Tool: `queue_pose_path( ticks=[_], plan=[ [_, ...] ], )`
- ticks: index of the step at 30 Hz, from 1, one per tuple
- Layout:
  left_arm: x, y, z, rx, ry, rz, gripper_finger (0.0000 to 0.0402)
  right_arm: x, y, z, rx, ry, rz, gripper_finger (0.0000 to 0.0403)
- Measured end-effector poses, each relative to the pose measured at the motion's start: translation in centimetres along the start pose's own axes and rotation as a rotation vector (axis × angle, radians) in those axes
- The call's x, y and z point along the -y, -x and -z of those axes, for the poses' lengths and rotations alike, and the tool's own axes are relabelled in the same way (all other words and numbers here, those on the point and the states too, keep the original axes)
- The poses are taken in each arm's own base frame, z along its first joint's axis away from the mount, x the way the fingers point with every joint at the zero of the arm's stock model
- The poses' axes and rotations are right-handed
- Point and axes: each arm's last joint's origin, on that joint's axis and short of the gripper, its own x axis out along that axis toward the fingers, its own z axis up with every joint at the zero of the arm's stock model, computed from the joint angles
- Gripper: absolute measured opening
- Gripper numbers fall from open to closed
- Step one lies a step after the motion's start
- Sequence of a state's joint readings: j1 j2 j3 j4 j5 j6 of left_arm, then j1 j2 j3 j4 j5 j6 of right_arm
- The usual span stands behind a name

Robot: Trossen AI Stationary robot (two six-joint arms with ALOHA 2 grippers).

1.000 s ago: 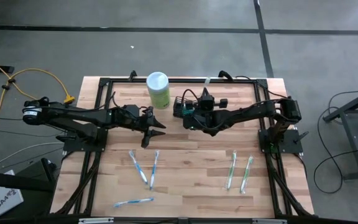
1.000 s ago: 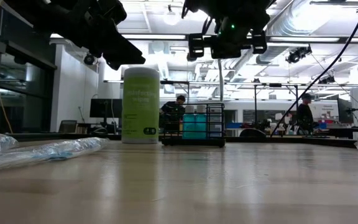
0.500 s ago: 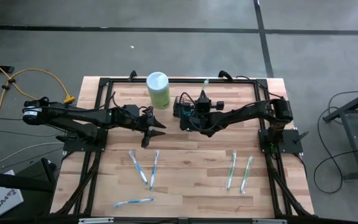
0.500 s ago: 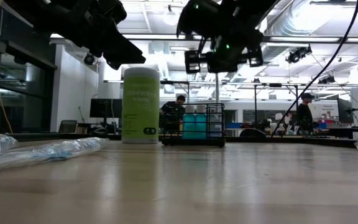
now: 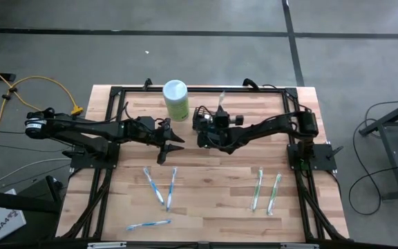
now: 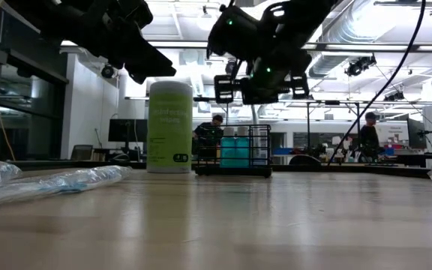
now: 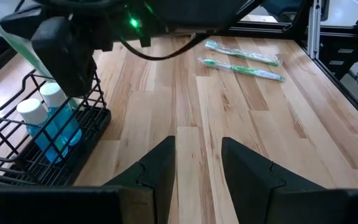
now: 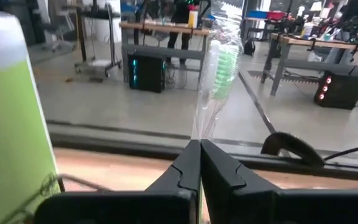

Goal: Pick & Place toothbrushing station
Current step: Put the left green toothbrush into the mesh organizer

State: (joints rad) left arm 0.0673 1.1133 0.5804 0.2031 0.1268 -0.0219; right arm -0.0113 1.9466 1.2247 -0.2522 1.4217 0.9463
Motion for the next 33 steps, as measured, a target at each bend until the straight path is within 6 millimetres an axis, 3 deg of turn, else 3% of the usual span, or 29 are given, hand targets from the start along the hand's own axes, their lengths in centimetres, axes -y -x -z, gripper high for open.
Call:
queue_pose_path(
  ticks=[9, 23, 33],
  plan=[
    [0.00, 0.00, 0.00, 0.000, 0.000, 0.000, 0.0127, -0.43, 0.26, 1.04, -0.042, 0.010, -0.038, 0.0002],
    [0.00, 0.00, 0.00, 0.000, 0.001, 0.000, 0.0127, -0.48, 0.29, 1.04, -0.052, -0.009, -0.046, 0.0003],
    [0.00, 0.00, 0.00, 0.000, 0.004, 0.000, 0.0127, -0.49, 0.30, 1.04, -0.056, 0.008, -0.050, 0.0058]
  ],
)
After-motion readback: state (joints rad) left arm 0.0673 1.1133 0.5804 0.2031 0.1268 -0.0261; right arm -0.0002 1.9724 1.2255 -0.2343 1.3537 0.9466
